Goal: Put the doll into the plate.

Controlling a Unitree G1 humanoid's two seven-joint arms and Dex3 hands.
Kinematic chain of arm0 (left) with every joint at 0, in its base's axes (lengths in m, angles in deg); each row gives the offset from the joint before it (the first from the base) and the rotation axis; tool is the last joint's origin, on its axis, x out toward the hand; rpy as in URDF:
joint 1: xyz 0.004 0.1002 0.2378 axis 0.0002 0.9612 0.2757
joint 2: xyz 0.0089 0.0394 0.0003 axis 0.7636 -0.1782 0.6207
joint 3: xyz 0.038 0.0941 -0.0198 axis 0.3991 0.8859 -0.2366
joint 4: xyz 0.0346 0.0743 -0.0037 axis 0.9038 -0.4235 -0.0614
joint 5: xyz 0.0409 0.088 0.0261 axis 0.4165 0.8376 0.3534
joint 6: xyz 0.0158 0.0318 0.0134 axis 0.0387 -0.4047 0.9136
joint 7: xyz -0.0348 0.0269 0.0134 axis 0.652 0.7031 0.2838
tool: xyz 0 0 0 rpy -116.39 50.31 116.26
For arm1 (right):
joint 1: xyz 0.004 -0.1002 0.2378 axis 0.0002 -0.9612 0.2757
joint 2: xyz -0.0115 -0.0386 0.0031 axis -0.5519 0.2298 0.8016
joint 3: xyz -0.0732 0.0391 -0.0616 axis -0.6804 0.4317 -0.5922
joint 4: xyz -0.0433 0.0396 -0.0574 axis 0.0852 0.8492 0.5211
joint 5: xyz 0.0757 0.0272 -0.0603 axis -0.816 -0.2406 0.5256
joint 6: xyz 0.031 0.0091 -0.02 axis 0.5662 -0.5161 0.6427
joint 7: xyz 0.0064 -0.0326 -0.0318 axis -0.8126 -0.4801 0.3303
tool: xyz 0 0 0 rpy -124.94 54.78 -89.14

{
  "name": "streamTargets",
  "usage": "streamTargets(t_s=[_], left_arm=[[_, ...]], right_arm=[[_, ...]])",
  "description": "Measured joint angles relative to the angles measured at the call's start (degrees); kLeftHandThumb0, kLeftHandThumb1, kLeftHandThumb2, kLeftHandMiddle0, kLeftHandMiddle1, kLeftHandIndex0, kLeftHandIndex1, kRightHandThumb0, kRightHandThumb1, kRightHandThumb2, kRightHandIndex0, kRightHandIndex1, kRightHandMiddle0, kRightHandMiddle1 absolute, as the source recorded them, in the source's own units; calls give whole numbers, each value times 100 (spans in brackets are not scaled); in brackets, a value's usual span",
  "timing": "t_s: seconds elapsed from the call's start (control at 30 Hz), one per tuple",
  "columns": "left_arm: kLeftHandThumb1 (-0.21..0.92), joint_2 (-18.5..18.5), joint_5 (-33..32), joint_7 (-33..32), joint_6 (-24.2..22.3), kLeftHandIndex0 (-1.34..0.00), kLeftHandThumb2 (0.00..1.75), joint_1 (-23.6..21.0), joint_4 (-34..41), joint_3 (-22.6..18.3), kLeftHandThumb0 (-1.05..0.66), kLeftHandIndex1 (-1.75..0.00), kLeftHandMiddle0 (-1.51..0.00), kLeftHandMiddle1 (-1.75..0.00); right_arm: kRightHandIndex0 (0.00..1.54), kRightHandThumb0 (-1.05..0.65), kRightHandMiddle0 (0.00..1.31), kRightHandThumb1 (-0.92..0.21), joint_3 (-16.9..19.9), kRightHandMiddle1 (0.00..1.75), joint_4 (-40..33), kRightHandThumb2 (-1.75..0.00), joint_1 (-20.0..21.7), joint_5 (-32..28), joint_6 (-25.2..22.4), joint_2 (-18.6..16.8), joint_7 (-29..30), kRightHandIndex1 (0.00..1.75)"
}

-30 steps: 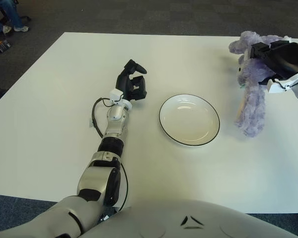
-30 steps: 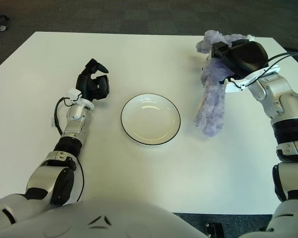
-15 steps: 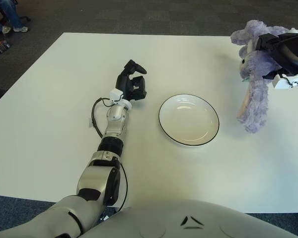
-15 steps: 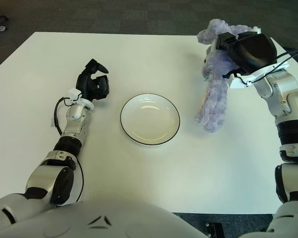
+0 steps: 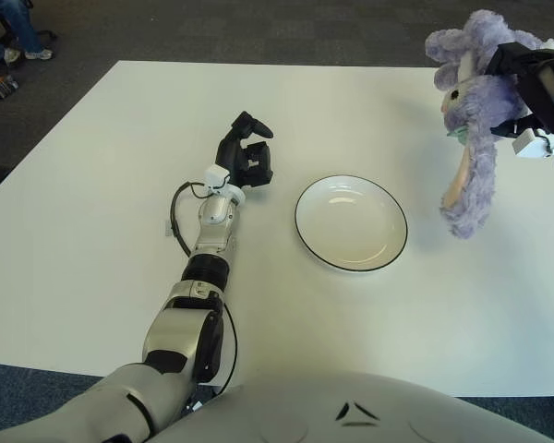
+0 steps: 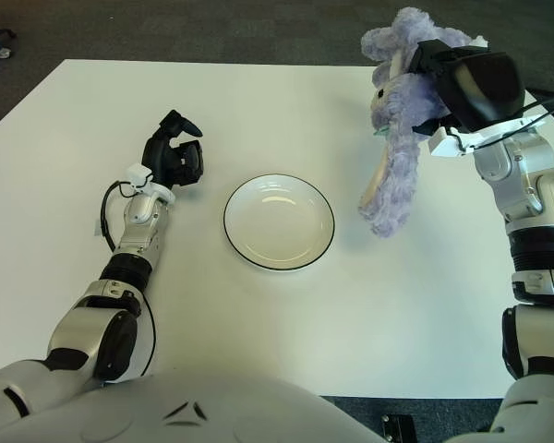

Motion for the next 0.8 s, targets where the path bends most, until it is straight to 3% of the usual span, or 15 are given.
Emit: streamTargets(t_s=[0.27,0.53,0.8], left_arm=[[45,6,0,0,-60,-50,114,-1,1,1,-43,-175,-120,-175],[46,19,6,-4,-121,-50,113,-2,-12,8,-43,-175,-120,-175],[46,19,6,-8,-121,-50,113,-22,-41,11,-43,-175,-120,-175]], right_arm=[[76,55,94,-13,260,175,-446,-154,-151,-294,-356,-298,-164,175],[77,55,92,-12,587,175,-763,-155,-220,-968,-585,-757,-309,175],[82,58,98,-7,770,175,-1437,-162,-446,-1203,-1018,-1023,-653,175]])
